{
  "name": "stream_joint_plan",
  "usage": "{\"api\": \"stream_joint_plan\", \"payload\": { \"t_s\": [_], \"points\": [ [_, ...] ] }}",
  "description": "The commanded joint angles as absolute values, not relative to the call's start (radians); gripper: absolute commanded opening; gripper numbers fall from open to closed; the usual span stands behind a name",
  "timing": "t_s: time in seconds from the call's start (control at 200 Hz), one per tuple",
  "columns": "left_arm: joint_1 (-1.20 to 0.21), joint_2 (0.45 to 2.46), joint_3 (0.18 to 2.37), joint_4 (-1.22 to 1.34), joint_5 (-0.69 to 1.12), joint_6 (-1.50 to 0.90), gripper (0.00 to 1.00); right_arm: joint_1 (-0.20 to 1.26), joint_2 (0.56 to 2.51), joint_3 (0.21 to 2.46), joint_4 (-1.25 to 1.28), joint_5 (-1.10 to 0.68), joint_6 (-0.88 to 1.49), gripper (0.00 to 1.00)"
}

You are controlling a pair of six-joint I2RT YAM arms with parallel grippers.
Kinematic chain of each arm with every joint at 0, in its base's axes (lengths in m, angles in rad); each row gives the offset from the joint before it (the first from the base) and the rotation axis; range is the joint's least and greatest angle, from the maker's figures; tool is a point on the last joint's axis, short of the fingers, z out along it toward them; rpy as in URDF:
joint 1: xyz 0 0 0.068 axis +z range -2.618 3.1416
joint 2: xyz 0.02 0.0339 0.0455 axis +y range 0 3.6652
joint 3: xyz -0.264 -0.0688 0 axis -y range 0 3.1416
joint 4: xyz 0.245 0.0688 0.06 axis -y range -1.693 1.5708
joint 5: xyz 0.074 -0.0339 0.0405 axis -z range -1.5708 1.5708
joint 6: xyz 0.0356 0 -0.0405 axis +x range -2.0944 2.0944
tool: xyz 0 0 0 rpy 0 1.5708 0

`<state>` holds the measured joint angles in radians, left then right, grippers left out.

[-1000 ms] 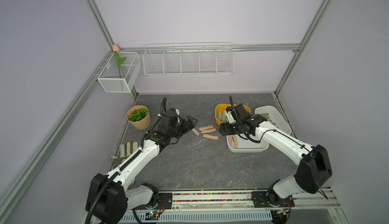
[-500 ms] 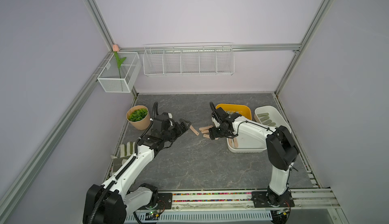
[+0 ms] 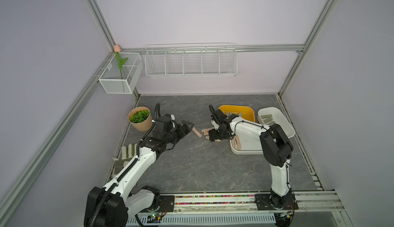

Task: Place the fruit knives into the storage box by color
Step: Pick up the fruit knife from the center of the board.

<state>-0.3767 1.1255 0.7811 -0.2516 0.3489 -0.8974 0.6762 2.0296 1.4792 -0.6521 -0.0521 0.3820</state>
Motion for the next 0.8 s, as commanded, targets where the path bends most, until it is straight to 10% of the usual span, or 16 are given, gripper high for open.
{"api": "stream_joint_plan", "payload": {
  "t_s": [0.0, 0.795],
  "points": [
    [-0.373, 1.113, 0.787, -0.244, 0.355, -0.906, 0.99, 0.693, 2.038, 1.464, -0.639, -0.095, 0.384, 0.81],
    [-0.371, 1.118, 0.778, -0.232, 0.355, -0.906, 0.99, 0.792, 2.097, 1.54, -0.713, 0.04, 0.399, 0.72]
  ]
}}
